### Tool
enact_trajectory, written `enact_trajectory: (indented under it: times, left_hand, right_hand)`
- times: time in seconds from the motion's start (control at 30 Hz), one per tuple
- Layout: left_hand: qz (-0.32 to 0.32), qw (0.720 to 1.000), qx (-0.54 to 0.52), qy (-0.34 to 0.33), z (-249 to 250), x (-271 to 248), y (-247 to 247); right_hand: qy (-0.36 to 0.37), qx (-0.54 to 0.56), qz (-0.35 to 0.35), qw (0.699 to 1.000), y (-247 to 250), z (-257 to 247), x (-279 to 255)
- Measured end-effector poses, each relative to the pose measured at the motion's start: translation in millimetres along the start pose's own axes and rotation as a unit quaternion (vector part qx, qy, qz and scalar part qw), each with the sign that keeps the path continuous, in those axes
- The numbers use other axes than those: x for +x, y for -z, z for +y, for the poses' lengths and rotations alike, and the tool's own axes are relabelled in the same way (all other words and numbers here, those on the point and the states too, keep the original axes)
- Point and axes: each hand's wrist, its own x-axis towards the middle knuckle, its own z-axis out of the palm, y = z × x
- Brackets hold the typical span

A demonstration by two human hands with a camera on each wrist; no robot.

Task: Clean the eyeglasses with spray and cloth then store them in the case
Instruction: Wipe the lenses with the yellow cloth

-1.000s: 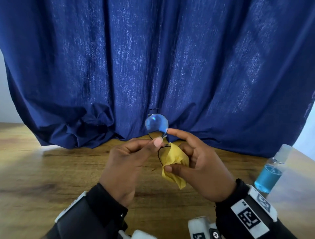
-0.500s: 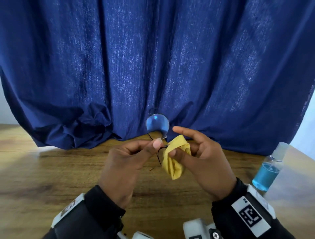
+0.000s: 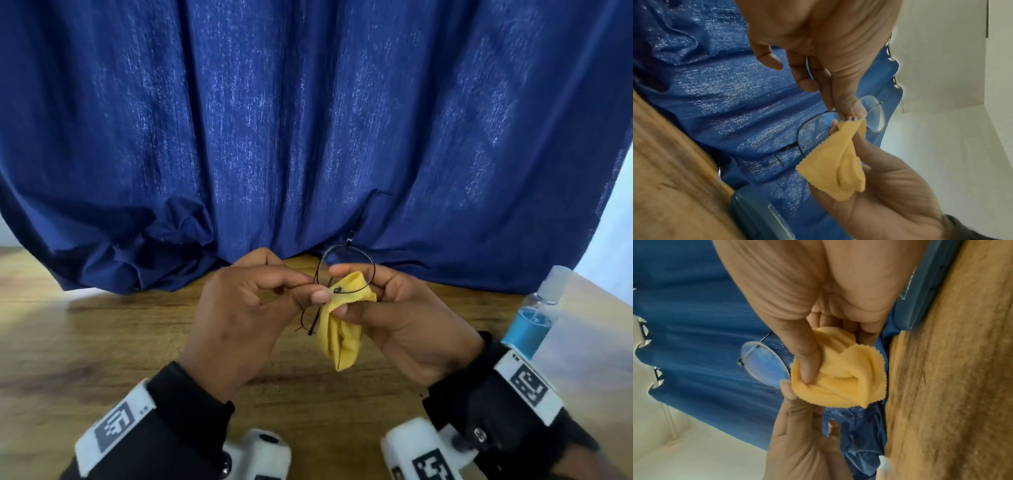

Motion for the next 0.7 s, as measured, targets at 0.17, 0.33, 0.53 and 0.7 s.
enact_trajectory:
  times: [0.17,0.33,0.53,0.7]
  left_hand:
    - [0.015,1.0,-0.015,0.001,-1.1,-1.8,-2.3]
    - [0.018,0.998,-0.049,0.042,-5.2,-4.0,-7.6]
    - [-0.009,0.997,-0.059,0.053,-6.4,-3.4,-6.3]
    - [0.004,0.997,-0.05,0.058,-3.9,-4.0,-9.1]
  right_hand:
    - [0.02,-0.049,0.022,0.998,-1.6,0.7,-0.2]
    - [0.041,-0.108,0.017,0.993,-3.9,0.0,-1.8]
    - [0.044,-0.149,0.024,0.988,-5.0,0.6,-0.7]
    - [0.076,-0.183,0.05,0.979,-2.0,-0.6,-1.1]
